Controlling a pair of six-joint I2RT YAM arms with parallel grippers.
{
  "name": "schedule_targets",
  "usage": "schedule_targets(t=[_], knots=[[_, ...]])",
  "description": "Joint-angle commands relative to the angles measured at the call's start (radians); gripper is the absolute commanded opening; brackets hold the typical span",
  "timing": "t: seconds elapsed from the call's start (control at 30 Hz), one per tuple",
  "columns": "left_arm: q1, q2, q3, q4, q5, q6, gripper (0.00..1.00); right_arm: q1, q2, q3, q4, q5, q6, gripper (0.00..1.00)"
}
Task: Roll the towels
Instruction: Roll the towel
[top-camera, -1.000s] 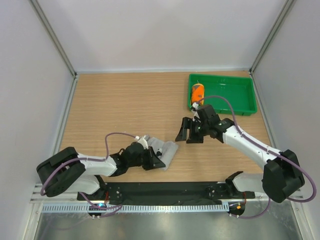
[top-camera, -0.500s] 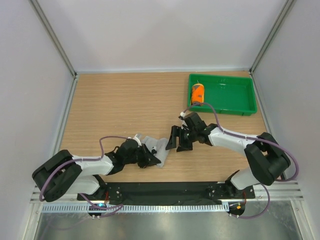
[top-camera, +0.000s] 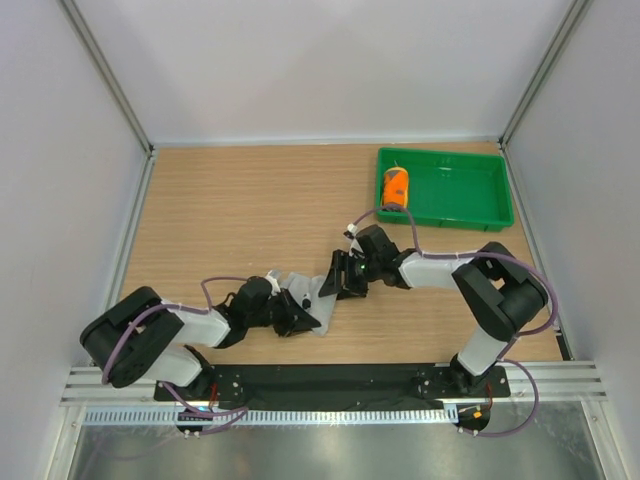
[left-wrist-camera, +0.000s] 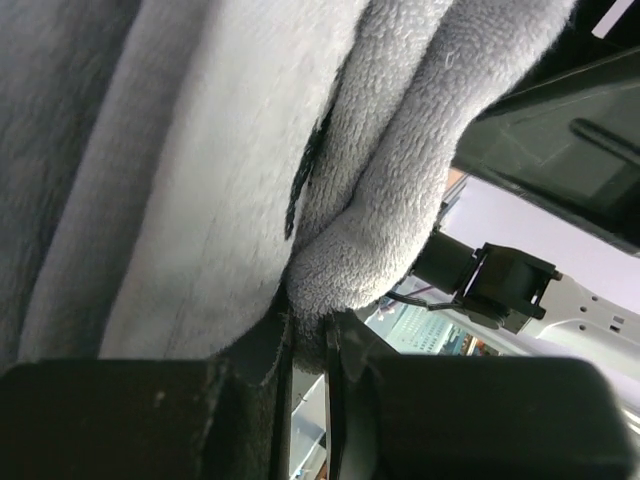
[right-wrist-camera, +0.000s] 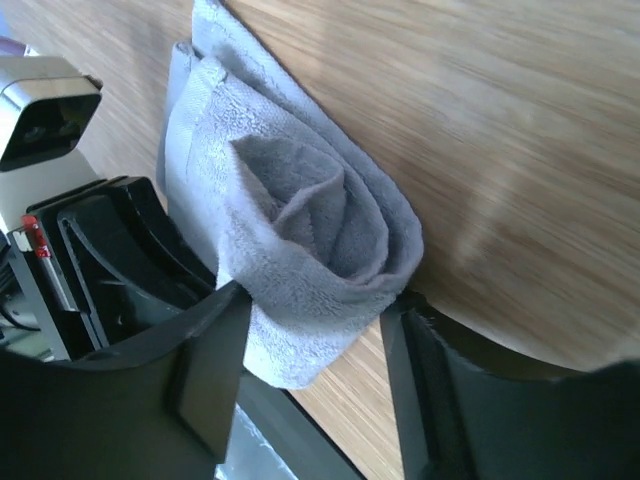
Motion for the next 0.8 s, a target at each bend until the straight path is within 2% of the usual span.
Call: schedule_targets(t=[0.0,0.03,0.07,0.13,0.2,0.27,0.33,0.37,0.47,0.57,0.77], knots=[[0.009,0.056,-0.034,-0.019,0.009,0.012,0.01,0.024,0.047,0.005,0.081,0.013,0.014,0.58],[0.01,0.062,-0.033,-0.015,0.012,0.016,0.01,0.026,0.055,0.001,0.094,0.011,0.018,0.54],[0.012,0.062,-0.031,-0.017,0.016,0.021,0.03,0.027,0.061,0.001,0.095,0.008,0.018,0.46],[0.012,0.052,-0.019,-0.075,0.011,0.044,0.06,0.027,0.061,0.0,0.091,0.011,0.02,0.39],[0.012,0.009,0.011,-0.147,-0.009,0.101,0.14,0.027,0.053,0.008,0.065,0.026,0.008,0.33],[0.009,-0.036,0.053,-0.302,-0.059,0.174,0.26,0.027,0.042,0.023,0.011,0.043,-0.011,0.32],[0.001,-0.094,0.088,-0.47,-0.101,0.222,0.33,0.029,0.027,0.044,-0.046,0.071,-0.023,0.32],[-0.012,-0.127,0.116,-0.516,-0.133,0.258,0.39,0.029,0.021,0.058,-0.099,0.089,-0.037,0.31],[-0.046,-0.172,0.159,-0.657,-0.197,0.297,0.48,0.032,0.01,0.087,-0.176,0.129,-0.051,0.3],[-0.14,-0.197,0.252,-0.794,-0.351,0.346,0.53,0.042,0.007,0.13,-0.28,0.192,-0.074,0.28],[-0.373,-0.125,0.461,-0.958,-0.657,0.423,0.55,0.053,0.018,0.175,-0.371,0.223,-0.097,0.26]])
